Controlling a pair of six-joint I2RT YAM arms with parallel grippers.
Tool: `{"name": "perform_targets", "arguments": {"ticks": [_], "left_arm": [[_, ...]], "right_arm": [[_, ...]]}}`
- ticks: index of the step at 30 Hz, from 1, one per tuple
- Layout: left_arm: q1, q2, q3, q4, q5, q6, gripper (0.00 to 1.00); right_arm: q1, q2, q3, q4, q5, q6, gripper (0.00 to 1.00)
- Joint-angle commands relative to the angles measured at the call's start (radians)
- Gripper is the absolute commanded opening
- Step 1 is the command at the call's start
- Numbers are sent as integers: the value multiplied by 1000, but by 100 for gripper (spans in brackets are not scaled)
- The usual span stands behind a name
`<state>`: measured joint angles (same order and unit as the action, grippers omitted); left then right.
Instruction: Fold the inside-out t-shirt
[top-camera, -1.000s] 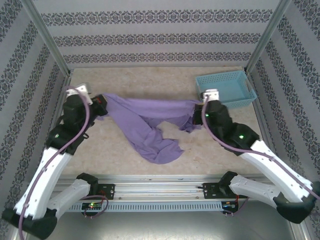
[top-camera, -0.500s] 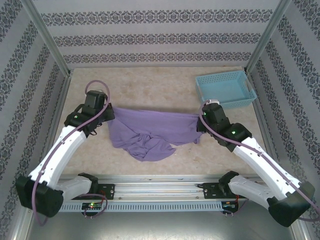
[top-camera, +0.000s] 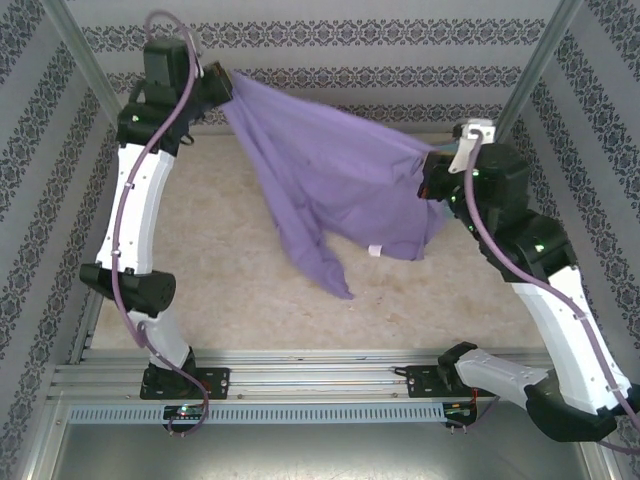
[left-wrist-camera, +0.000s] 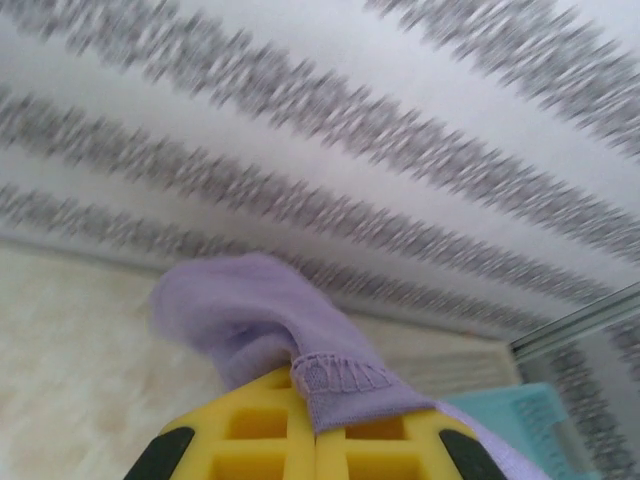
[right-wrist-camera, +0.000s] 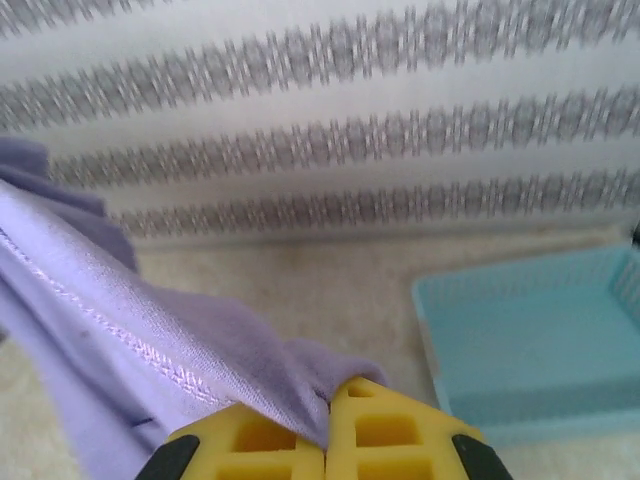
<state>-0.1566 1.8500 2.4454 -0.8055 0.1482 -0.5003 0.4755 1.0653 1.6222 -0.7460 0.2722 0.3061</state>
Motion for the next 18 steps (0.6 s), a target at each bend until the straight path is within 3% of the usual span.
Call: {"name": "perform_targets", "arguments": {"ticks": [1, 4, 6, 8, 14, 17, 18], "left_arm": [[9, 7, 134, -71, 75, 22, 0], [8, -89, -58, -14, 59, 70, 0], [12, -211, -347, 117, 23, 85, 0], [28, -317, -621, 232, 18, 70, 2], [53, -466, -1205, 351, 10, 18, 18], [78, -475, -1394, 344, -7, -56, 27], [89, -473, -1446, 355, 8, -76, 30]], "right_arm": [[20, -34, 52, -73, 48, -44, 0], [157, -83, -8, -73, 58, -42, 0], [307, -107, -116, -69, 134, -32, 0], [396, -116, -253, -60, 163, 19, 0], [533, 4, -689, 147, 25, 246, 0], [605, 118, -784, 270, -1, 290, 1], [619, 157, -791, 286, -2, 296, 6]]}}
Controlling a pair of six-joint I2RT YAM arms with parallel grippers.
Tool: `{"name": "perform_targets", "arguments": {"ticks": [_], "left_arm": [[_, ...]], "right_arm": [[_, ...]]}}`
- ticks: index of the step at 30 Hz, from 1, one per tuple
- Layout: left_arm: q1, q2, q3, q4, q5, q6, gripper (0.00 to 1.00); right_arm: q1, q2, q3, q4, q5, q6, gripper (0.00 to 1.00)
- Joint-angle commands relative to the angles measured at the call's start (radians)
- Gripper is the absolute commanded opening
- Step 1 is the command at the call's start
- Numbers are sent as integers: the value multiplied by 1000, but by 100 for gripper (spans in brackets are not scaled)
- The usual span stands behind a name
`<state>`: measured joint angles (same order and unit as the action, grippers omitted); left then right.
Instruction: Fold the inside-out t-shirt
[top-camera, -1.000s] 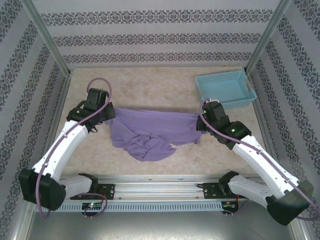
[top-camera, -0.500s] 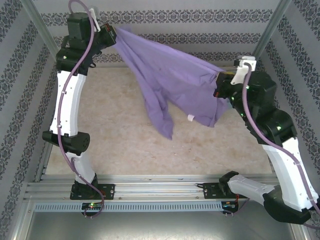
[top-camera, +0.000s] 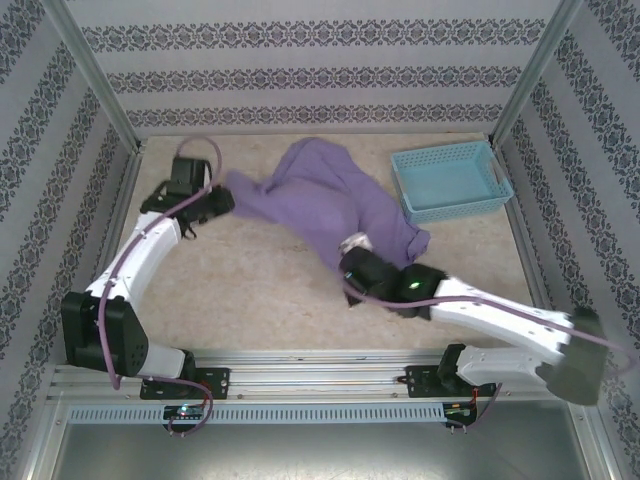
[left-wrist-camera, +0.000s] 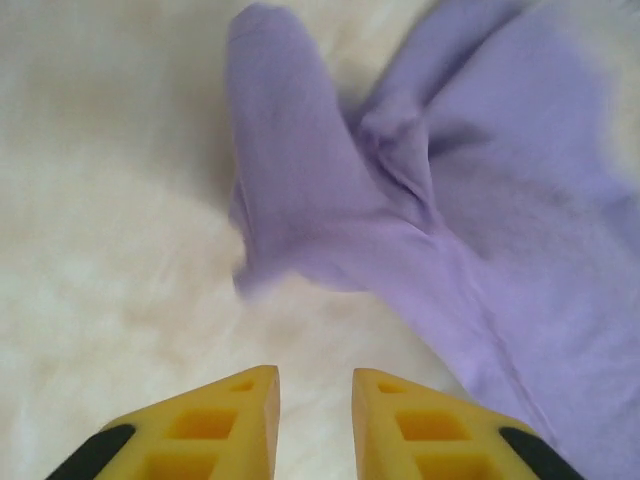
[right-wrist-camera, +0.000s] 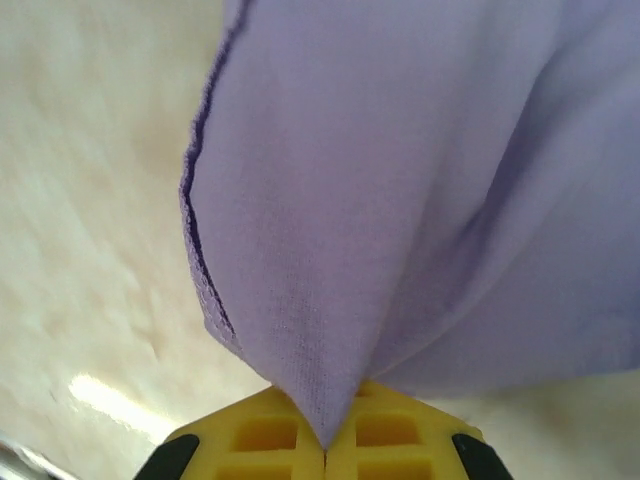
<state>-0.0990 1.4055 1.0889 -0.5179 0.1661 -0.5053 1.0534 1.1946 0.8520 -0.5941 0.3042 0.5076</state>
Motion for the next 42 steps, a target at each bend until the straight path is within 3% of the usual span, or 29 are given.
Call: {"name": "perform_targets", "arguments": {"ticks": [1, 3, 5, 6, 9, 14, 17, 23, 26, 28, 31, 39, 42], "left_arm": [[41, -25, -127, 76, 3, -80, 33], [54, -22, -167, 56, -8, -89, 48], [61, -26, -173, 33, -37, -88, 59], [62, -31, -169, 26, -55, -91, 65], [62, -11, -134, 39, -44, -100, 72], [41, 100, -53, 78, -5, -136, 73], [-15, 182, 5, 101, 5, -152, 73], [-186, 368, 142, 114, -42, -191, 75], [-224, 476, 222, 76, -74, -201, 75], [-223, 530, 253, 58, -90, -208, 82], [-210, 565, 267, 60, -115, -203, 80], [-103, 515, 200, 117, -75, -140, 50], [-68, 456, 144, 172, -31, -101, 44]], "right_arm": [[45, 58, -17, 139, -35, 92, 12], [47, 102, 21, 106, -19, 57, 40], [38, 107, 63, 70, 19, 16, 58], [22, 104, 82, 58, 30, -8, 64], [-84, 98, 116, 47, 27, -43, 72], [-313, 197, 151, 39, -37, -40, 73], [-411, 271, 162, 21, -65, -8, 73], [-462, 364, 120, 35, -72, 53, 75], [-445, 401, 80, 69, -104, 90, 75], [-413, 423, 53, 99, -124, 113, 75], [-342, 464, 29, 142, -149, 140, 75], [-95, 535, 61, 243, -287, 247, 73], [-24, 545, 139, 247, -315, 278, 72]]}}
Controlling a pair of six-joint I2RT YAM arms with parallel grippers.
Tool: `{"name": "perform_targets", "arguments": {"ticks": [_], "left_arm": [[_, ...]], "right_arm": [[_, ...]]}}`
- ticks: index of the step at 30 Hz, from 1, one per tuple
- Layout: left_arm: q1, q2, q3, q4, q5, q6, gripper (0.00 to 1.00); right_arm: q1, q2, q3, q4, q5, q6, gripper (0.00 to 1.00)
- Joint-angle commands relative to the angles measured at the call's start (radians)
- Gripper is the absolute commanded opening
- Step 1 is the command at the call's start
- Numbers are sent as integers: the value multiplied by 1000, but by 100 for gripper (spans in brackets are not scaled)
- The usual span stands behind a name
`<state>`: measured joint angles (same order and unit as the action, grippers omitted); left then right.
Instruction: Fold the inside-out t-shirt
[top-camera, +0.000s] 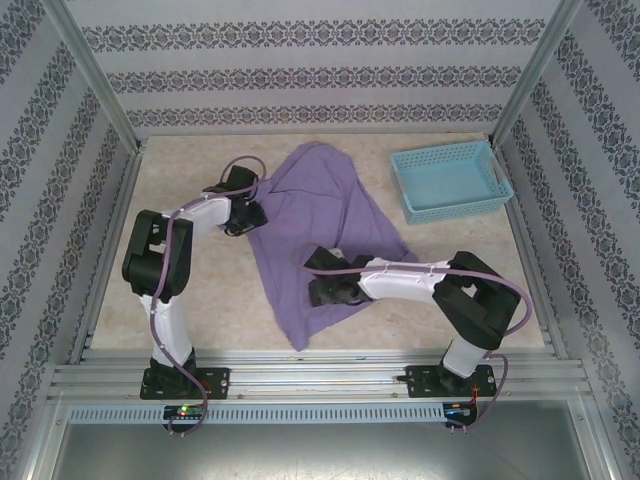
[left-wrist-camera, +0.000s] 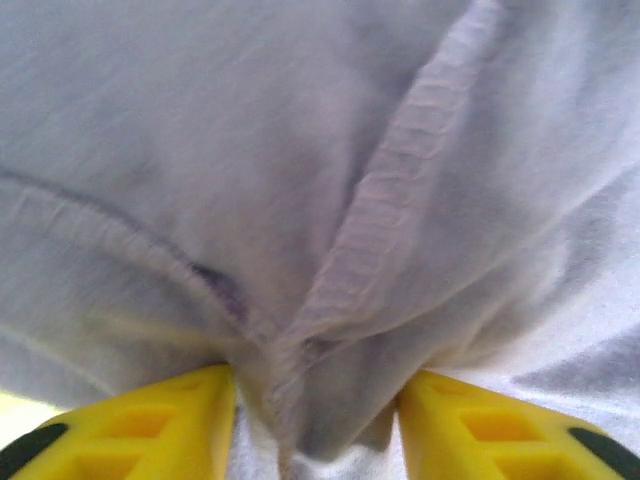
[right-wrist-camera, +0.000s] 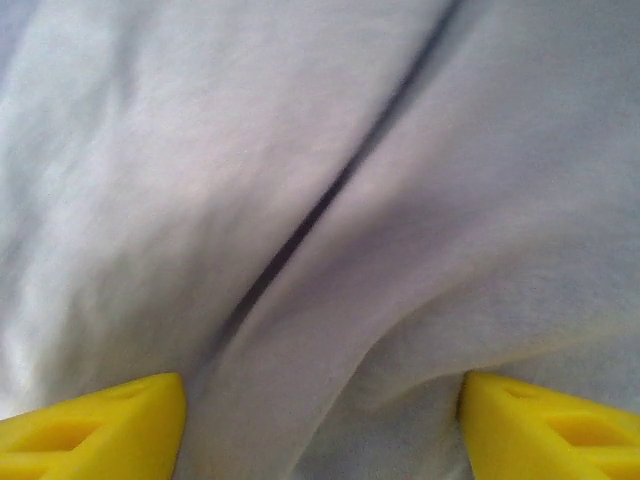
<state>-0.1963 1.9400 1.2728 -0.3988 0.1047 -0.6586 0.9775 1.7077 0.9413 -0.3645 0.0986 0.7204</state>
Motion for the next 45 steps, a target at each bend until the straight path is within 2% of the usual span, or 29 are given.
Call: {"name": "perform_targets", "arguments": {"ticks": [1, 4, 6, 9, 12, 18, 25, 29, 35, 39, 45], "left_arm": [[36, -96, -55, 69, 45, 62, 44], [41, -141, -75, 75, 64, 103, 44], [40, -167, -75, 60, 63, 127, 49], [41, -188, -47, 8, 11, 137, 65], [40, -175, 19, -57, -45, 104, 75], [31, -63, 151, -53, -19, 76, 79], [11, 119, 327, -119, -62, 88, 79], [11, 192, 385, -142, -74, 99, 68], [13, 200, 421, -151, -48, 118, 38], [11, 176, 441, -156, -4, 134, 22], [5, 139, 456, -177, 65, 136, 10]], "right_arm": [[62, 30, 76, 9, -109, 66, 72], [69, -15, 151, -31, -69, 28, 72], [38, -84, 167, -72, 7, -22, 74], [-80, -150, 163, -130, 90, -90, 75], [-229, -143, 196, -182, 104, -153, 75], [-444, -54, 250, -174, 74, -232, 75], [-572, 113, 337, -174, 3, -245, 77], [-566, 186, 355, -179, -38, -246, 74], [-498, 181, 245, -131, -77, -220, 61], [-382, 106, 104, -77, -82, -158, 49], [-182, -19, -36, -37, -44, -26, 40]]}}
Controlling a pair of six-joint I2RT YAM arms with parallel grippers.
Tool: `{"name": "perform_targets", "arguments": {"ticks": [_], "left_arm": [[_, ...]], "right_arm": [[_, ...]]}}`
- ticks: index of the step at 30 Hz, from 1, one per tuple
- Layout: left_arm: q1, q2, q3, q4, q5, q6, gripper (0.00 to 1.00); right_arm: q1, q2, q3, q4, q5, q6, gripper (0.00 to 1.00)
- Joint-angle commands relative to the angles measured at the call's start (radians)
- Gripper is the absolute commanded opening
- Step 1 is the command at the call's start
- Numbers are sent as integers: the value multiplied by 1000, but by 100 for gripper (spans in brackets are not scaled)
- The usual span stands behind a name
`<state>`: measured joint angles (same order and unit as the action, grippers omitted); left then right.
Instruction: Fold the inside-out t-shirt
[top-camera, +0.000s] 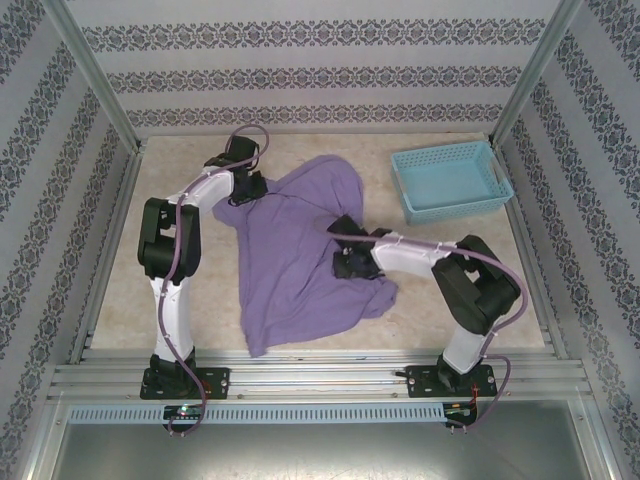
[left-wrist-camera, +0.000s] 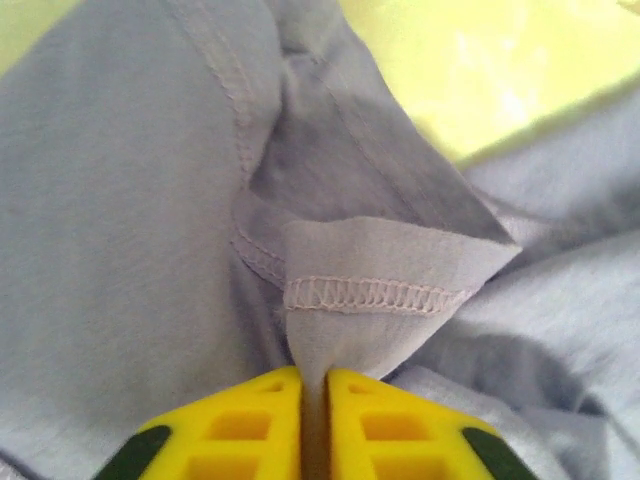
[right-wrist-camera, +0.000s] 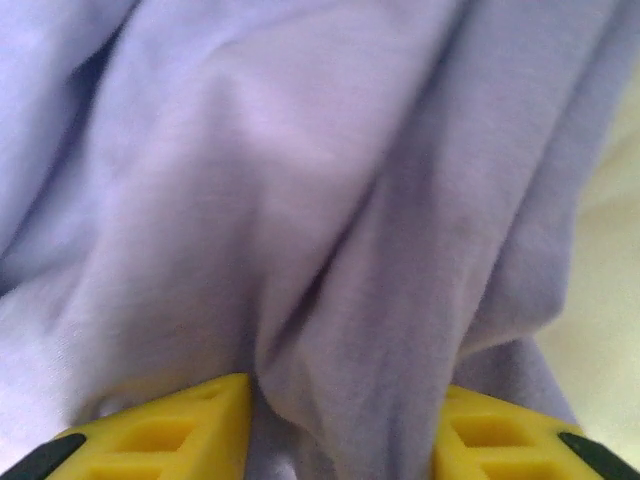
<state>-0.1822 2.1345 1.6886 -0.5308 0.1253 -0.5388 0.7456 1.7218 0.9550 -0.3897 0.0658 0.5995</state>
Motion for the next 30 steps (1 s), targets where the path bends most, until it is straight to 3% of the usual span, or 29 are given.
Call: {"name": "perform_targets", "arguments": {"ticks": [1, 5, 7, 9, 12, 16, 19, 24, 30], "left_arm": [[-12, -59, 45, -58, 52, 19, 7], [-25, -123, -7, -59, 80, 20, 1], [-29, -188, -69, -50, 80, 22, 0], [-29, -261, -139, -40, 73, 20, 0], [-29, -381, -255, -8, 68, 15, 0], [-30, -514, -377, 29, 68, 5, 0], [-29, -587, -441, 41, 62, 5, 0], [-28, -664, -520, 58, 75, 14, 0], [-19, -718, -585, 55, 53, 20, 0]], "right_arm": [[72, -54, -53, -8, -19, 111, 40], [112, -147, -9, -57, 9, 99, 45], [87, -212, 28, -119, 96, 68, 62], [18, -258, 53, -148, 151, 36, 69], [-144, -265, 94, -127, 119, -9, 71], [-309, -138, 238, -116, 38, -56, 71], [-373, -7, 359, -116, 2, -72, 70], [-433, 212, 555, -153, -57, -70, 68], [-432, 406, 742, -228, -91, -85, 65]]}}
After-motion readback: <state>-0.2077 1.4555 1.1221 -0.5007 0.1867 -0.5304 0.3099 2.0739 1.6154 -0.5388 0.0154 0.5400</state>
